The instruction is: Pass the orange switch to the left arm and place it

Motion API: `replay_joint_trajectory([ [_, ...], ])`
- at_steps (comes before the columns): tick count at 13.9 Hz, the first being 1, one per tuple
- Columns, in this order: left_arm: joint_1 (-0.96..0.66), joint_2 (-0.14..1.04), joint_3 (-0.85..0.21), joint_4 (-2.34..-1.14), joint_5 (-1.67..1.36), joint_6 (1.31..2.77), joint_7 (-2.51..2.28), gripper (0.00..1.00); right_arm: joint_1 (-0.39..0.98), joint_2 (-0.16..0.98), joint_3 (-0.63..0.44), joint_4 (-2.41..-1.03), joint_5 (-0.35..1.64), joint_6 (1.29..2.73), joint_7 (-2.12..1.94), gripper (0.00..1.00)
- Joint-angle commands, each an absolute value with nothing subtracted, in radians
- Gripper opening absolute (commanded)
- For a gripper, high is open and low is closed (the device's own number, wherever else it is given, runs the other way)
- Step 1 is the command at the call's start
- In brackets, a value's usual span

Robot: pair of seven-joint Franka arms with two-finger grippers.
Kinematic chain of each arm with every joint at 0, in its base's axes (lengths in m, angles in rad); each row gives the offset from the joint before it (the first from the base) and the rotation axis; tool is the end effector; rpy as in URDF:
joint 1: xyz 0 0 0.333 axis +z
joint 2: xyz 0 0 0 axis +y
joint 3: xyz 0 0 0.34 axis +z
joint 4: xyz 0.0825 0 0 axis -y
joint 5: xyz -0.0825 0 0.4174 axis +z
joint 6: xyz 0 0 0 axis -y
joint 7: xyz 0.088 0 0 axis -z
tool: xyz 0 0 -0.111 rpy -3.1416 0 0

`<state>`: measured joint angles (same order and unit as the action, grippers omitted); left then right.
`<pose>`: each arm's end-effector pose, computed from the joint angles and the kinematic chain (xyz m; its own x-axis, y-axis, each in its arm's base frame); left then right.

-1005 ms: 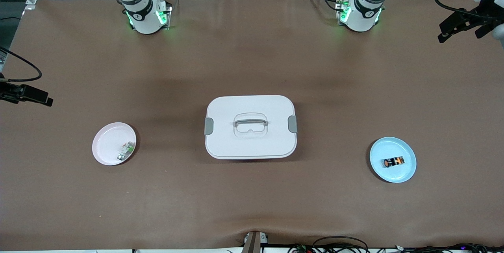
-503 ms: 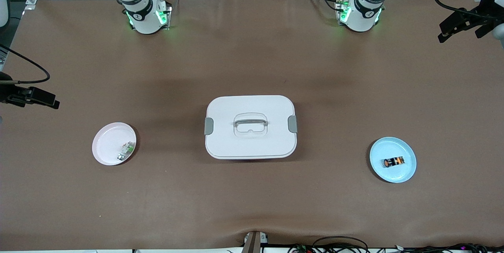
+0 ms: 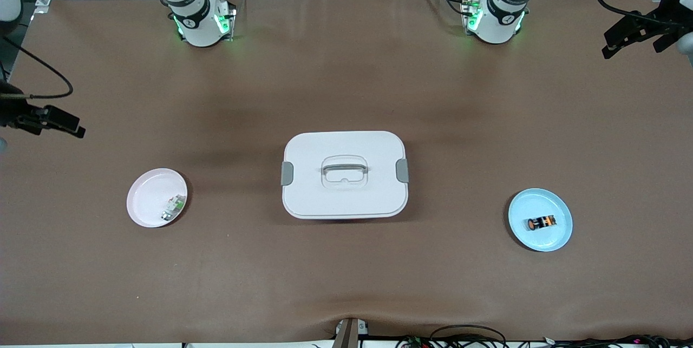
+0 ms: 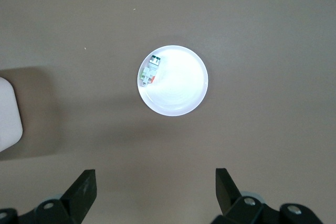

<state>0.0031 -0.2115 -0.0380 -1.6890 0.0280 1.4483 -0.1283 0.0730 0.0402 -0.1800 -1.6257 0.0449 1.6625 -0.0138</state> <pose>0.5017 -0.0166 0.6902 0.9949 0.0977 -0.0244 0.0967 -0.9945 -0.0393 0.6041 -0.0582 0.6011 0.9953 -0.0970 -0.0023 -0.0971 -0.9946 -0.0375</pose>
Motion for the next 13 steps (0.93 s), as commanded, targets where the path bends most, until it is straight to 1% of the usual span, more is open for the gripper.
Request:
replay_joint_trajectory([
  [1,0.009,-0.233,-0.04,-1.701,0.011,1.45,-0.12,1.0,0.077,-0.003,-0.17,-1.622,0.031,1.639,-0.02,1.0],
  [3,0.009,-0.23,-0.04,-1.697,0.011,1.45,-0.118,1.0,0.081,-0.003,-0.17,-1.588,0.029,1.585,-0.017,1.0],
  [13,-0.003,-0.219,-0.049,-1.683,0.012,1.45,-0.092,1.0,0.08,-0.012,-0.173,-1.583,0.031,1.58,-0.021,1.0],
])
